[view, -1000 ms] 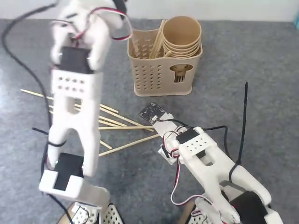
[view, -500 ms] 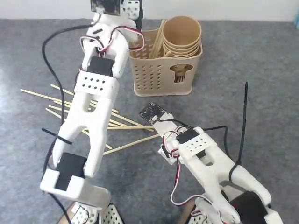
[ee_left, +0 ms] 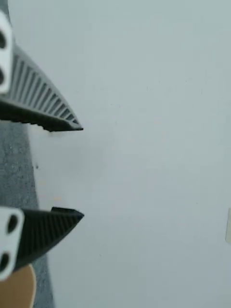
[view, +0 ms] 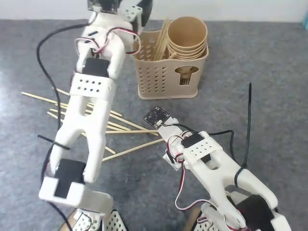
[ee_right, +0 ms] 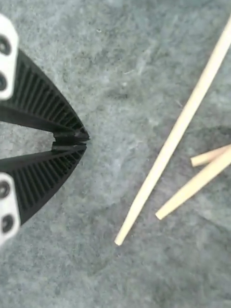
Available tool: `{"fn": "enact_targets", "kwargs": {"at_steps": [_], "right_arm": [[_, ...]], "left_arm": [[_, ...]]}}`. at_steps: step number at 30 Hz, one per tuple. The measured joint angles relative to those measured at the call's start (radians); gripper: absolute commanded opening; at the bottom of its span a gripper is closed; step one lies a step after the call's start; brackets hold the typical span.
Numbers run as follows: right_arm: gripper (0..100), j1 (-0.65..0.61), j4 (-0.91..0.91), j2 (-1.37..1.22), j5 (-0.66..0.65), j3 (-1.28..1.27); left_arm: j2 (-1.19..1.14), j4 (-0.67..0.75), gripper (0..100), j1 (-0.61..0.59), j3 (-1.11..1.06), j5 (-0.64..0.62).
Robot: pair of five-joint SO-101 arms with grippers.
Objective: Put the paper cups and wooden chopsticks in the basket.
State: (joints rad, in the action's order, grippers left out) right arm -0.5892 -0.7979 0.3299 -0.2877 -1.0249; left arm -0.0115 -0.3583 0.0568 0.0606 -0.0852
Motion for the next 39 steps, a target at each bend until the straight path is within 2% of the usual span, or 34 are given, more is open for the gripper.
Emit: {"fn": "enact_targets", "kwargs": {"at_steps": [4,6,9,13,19,24,29,33,39], "right_arm": [[1.3,0.0,0.0,0.0,0.0,0.0],[2.0,0.0,0.0,0.0,0.0,0.0],[8.6,0.0,0.0,0.0,0.0,0.0],[16.5,0.0,0.006,0.0,0.0,0.0],[16.9,-0.072,0.012,-0.002,0.0,0.0],[17.2,-0.135,-0.006,-0.009,0.0,0.066],[17.3,-0.144,-0.063,-0.011,0.0,0.18],[17.1,-0.183,-0.08,-0.014,0.0,0.255],[17.0,-0.276,-0.08,-0.181,-0.017,0.358]], "left_arm": [[0.15,-0.176,25,-0.068,0.0,-0.006],[0.255,-0.311,25,-0.117,0.0,-0.009],[0.416,-0.531,25,-0.212,0.0,-0.009],[0.58,-0.766,25,-0.371,0.002,-0.009],[0.638,-0.956,25,-0.657,-0.029,-0.009],[0.646,-0.93,25,-0.868,-0.25,-0.009],[0.646,-0.724,25,-1.043,-0.543,-0.014],[0.646,-0.563,25,-1.132,-0.715,-0.035],[0.646,-0.439,25,-1.194,-0.853,-0.035]]}}
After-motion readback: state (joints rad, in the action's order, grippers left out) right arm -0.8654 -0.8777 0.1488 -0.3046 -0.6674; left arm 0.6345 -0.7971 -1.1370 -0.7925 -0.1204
